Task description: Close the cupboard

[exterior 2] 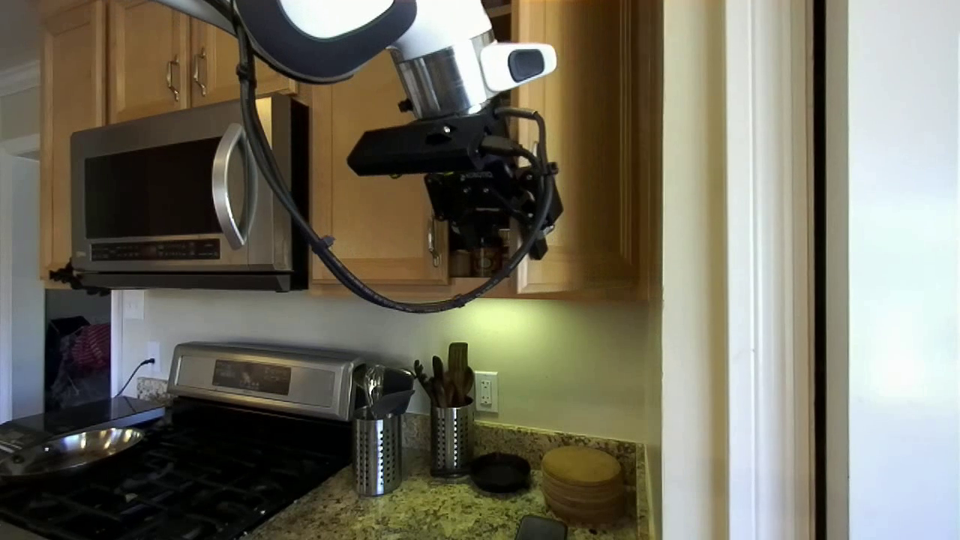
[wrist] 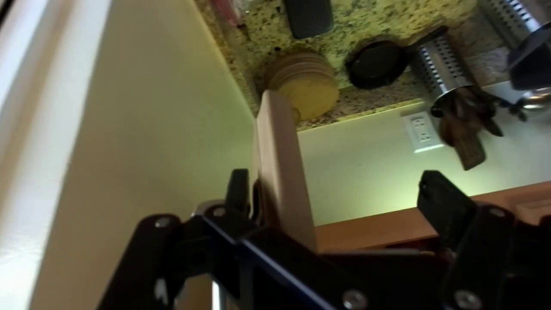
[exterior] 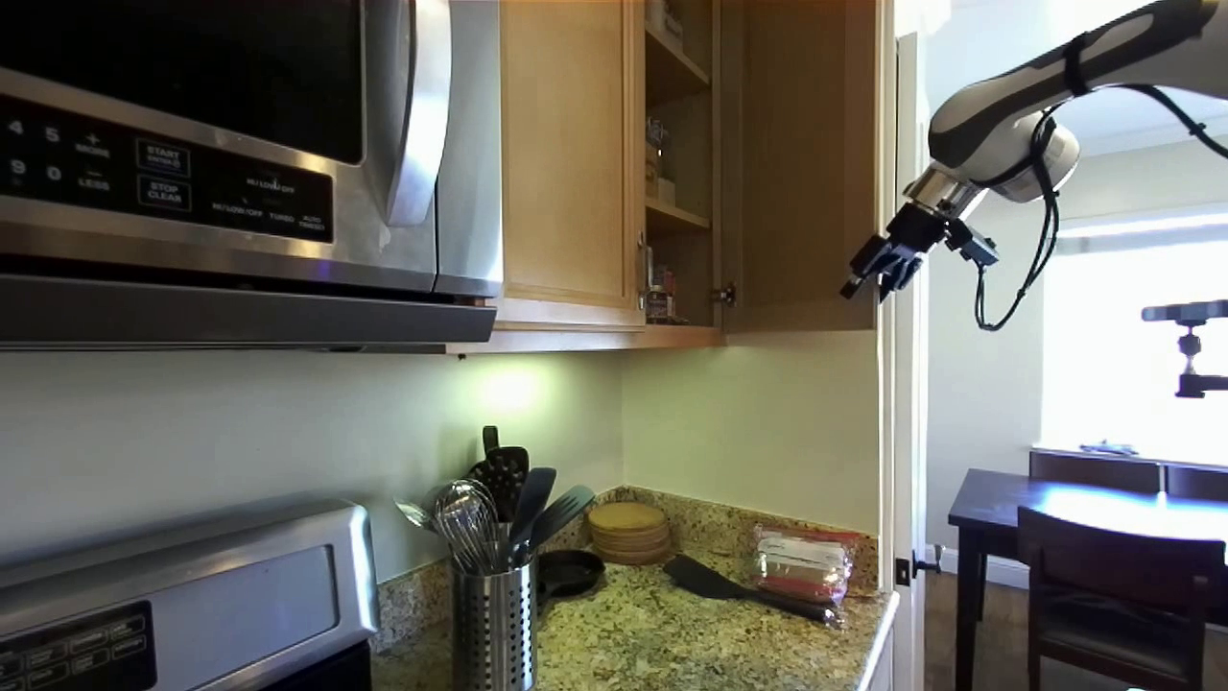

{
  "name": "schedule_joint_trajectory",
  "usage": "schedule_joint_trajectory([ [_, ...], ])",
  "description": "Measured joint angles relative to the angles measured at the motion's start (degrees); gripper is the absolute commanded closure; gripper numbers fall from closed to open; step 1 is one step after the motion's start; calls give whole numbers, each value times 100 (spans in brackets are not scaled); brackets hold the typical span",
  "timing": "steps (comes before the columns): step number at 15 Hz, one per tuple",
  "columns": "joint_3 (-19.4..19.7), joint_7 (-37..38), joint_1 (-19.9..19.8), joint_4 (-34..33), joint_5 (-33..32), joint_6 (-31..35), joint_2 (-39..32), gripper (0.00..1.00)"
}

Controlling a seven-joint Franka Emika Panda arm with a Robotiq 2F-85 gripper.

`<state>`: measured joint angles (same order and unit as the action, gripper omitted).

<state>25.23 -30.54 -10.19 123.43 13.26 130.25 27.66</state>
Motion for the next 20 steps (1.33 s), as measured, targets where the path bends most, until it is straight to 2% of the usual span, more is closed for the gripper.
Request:
schedule_joint_trajectory([
  [5,-44,-249,619,-22,628,-1055,302,0],
  [8,-47,-443,795,-65,916,-1622,338,0],
  [12,-49,-450,690,-59,841,-1662,264,0],
  [16,7,-439,282,-56,472,-1525,23,1],
  [17,20,-436,160,-54,370,-1446,-47,11],
  [18,34,-428,56,-55,284,-1361,-109,26],
  [19,46,-416,-35,-54,220,-1268,-172,28],
  [20,65,-404,-101,-55,191,-1164,-225,36],
])
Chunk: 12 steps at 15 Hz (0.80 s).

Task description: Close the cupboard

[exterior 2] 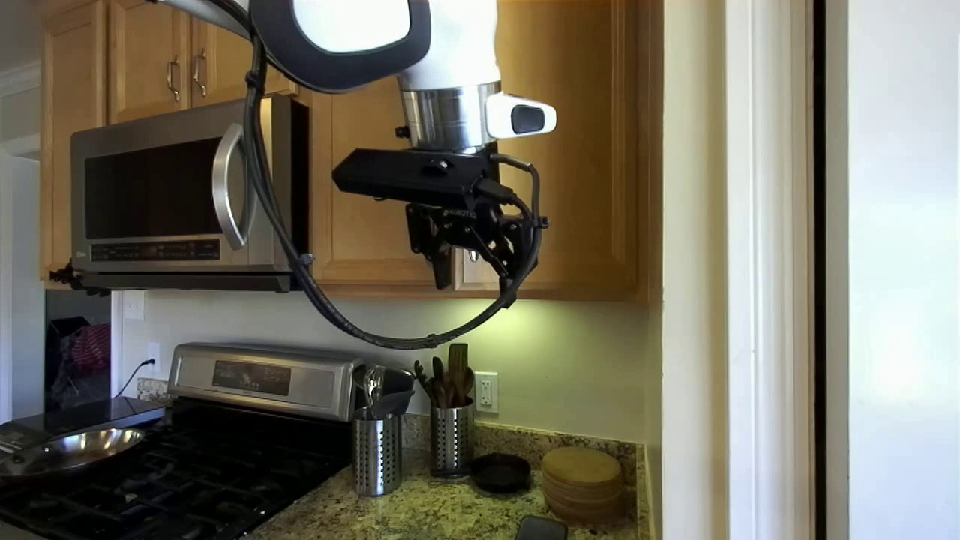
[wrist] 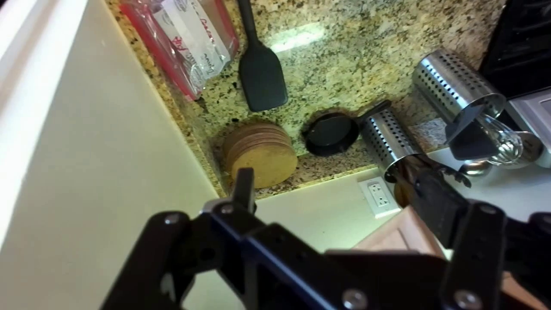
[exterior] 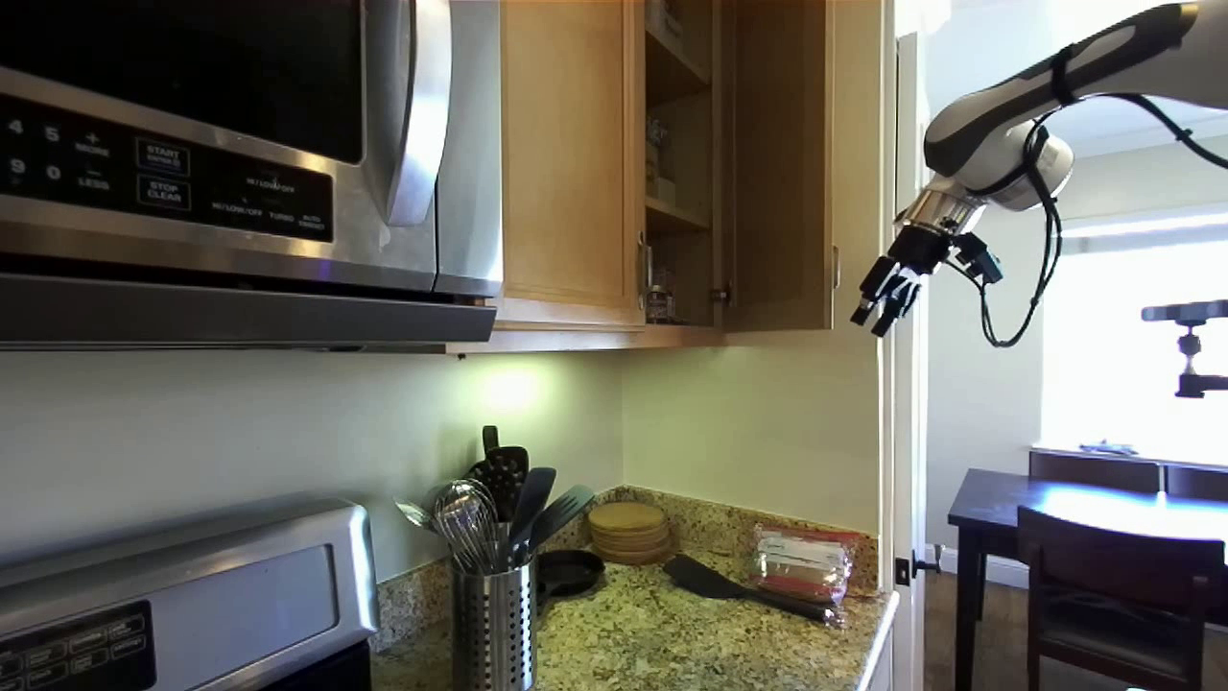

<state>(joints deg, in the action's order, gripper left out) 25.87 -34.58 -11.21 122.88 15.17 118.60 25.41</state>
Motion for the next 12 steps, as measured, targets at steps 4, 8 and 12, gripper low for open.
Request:
schedule_joint_trajectory([
  [4,52,298,-79,-13,70,520,-202,62],
  [8,47,507,-52,-41,427,651,-341,88],
  [12,47,536,5,-128,916,642,-355,99],
])
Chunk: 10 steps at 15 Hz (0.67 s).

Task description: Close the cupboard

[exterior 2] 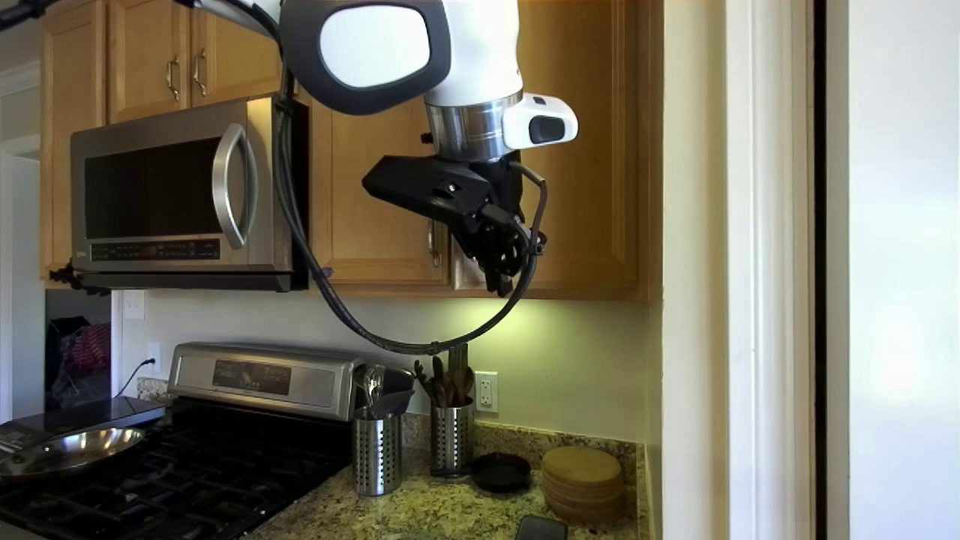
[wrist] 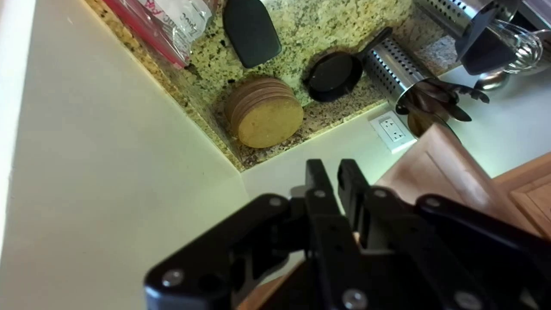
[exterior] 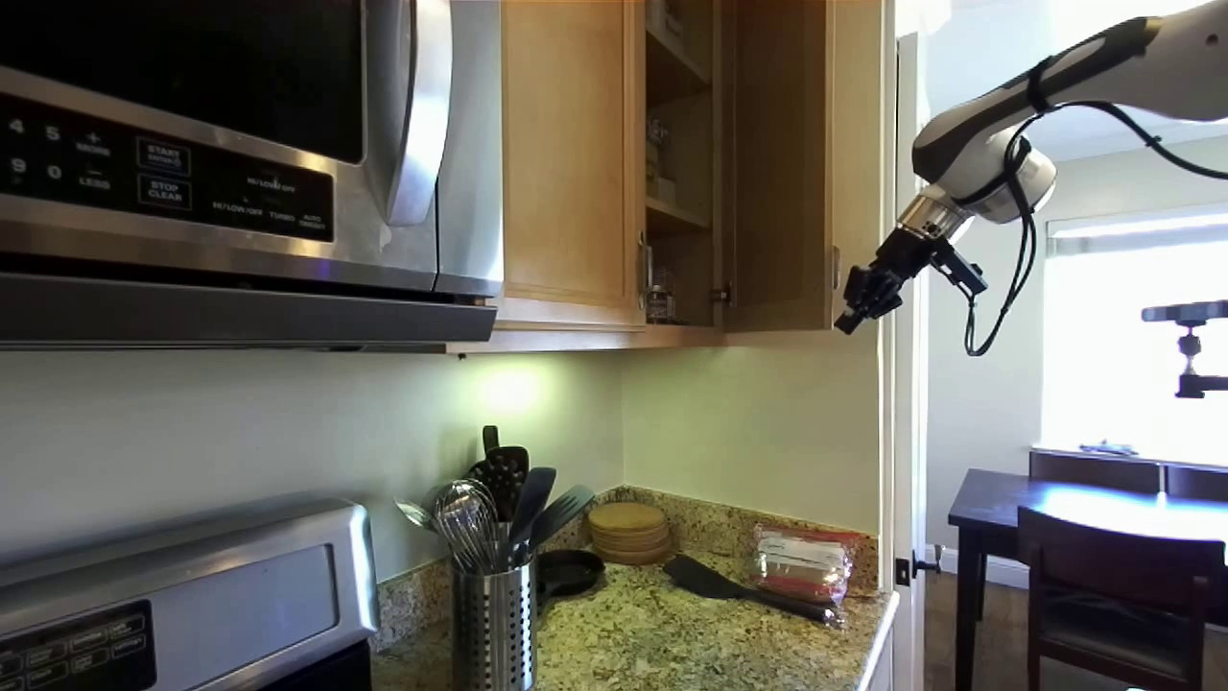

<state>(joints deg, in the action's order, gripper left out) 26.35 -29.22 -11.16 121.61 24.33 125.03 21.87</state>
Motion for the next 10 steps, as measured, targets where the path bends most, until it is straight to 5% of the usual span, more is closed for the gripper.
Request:
schedule_joint_trajectory([
  [10,3,-18,154,-372,780,-1070,1,97],
])
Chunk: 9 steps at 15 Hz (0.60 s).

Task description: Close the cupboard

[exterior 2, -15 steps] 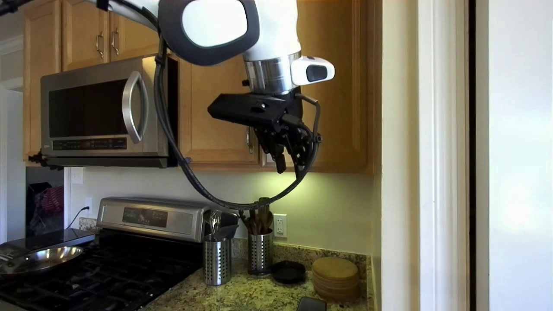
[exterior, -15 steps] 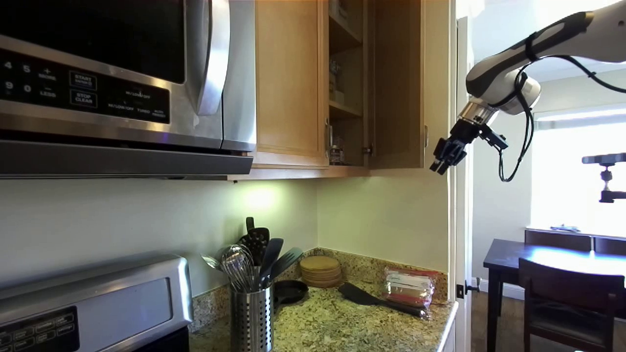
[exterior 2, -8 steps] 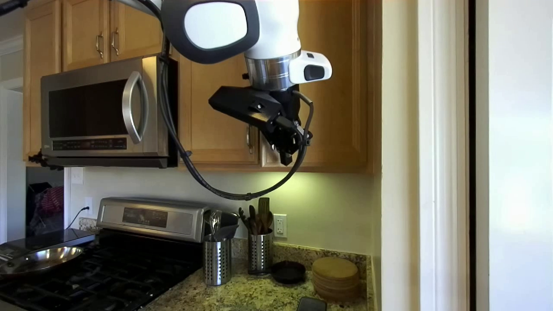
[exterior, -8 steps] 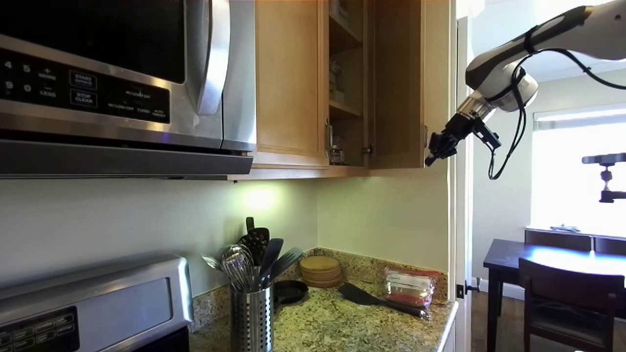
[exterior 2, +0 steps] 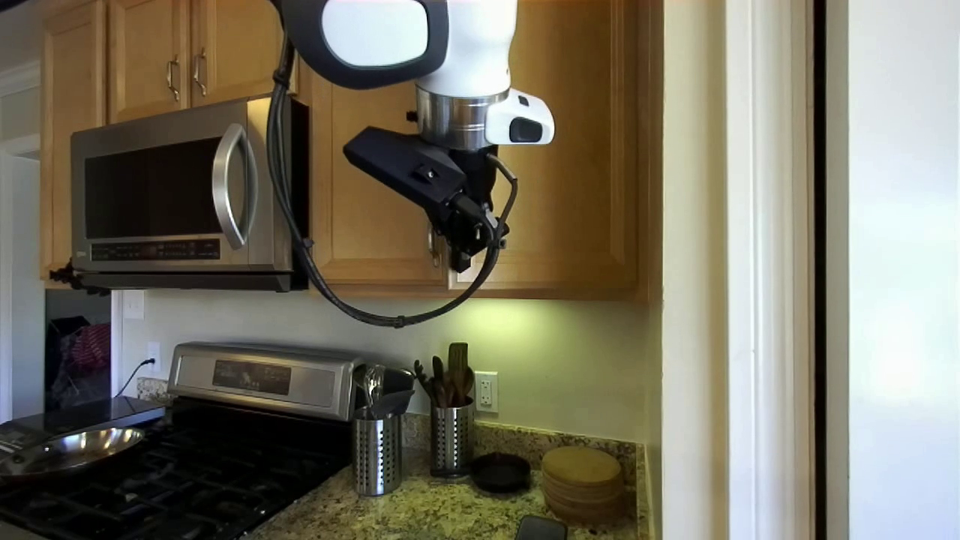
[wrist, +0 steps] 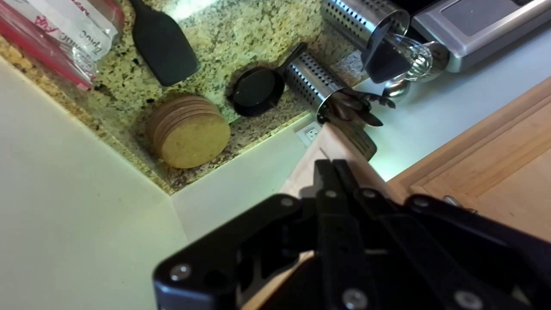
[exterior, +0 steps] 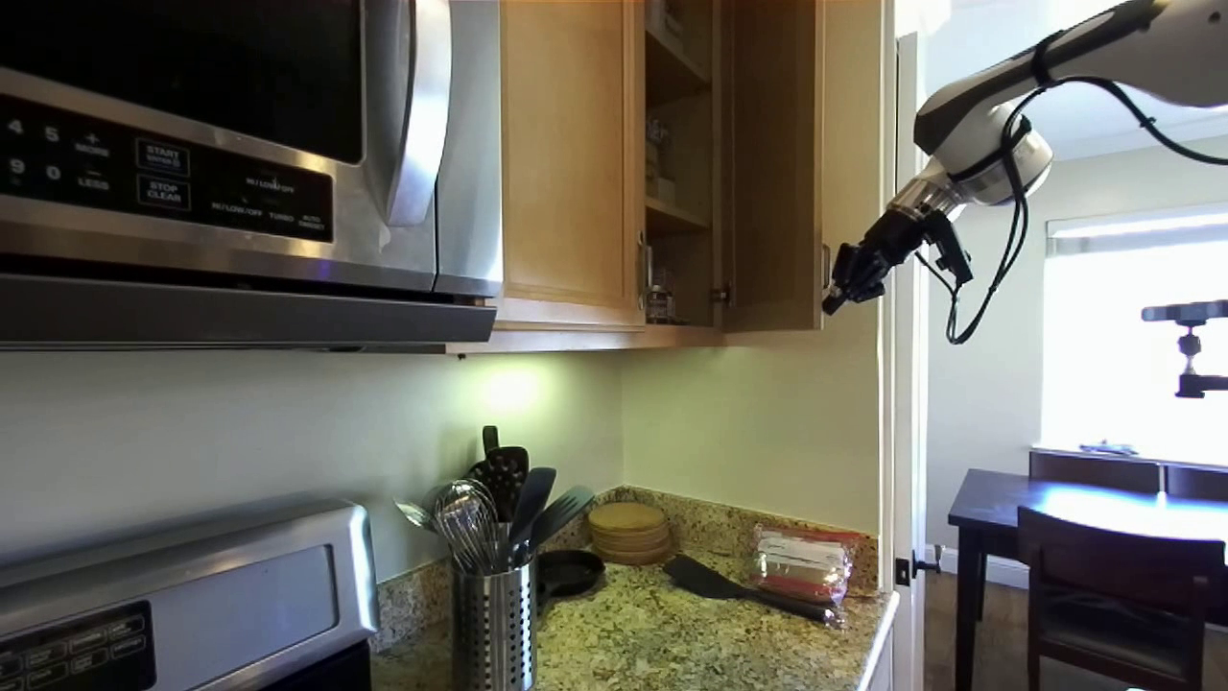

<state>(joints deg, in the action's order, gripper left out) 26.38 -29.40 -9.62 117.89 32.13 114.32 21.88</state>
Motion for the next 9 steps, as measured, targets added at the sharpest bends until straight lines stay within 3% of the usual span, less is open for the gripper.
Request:
schedule_joint_trajectory([
  [9,-318,-479,380,-214,1009,-972,1,97],
])
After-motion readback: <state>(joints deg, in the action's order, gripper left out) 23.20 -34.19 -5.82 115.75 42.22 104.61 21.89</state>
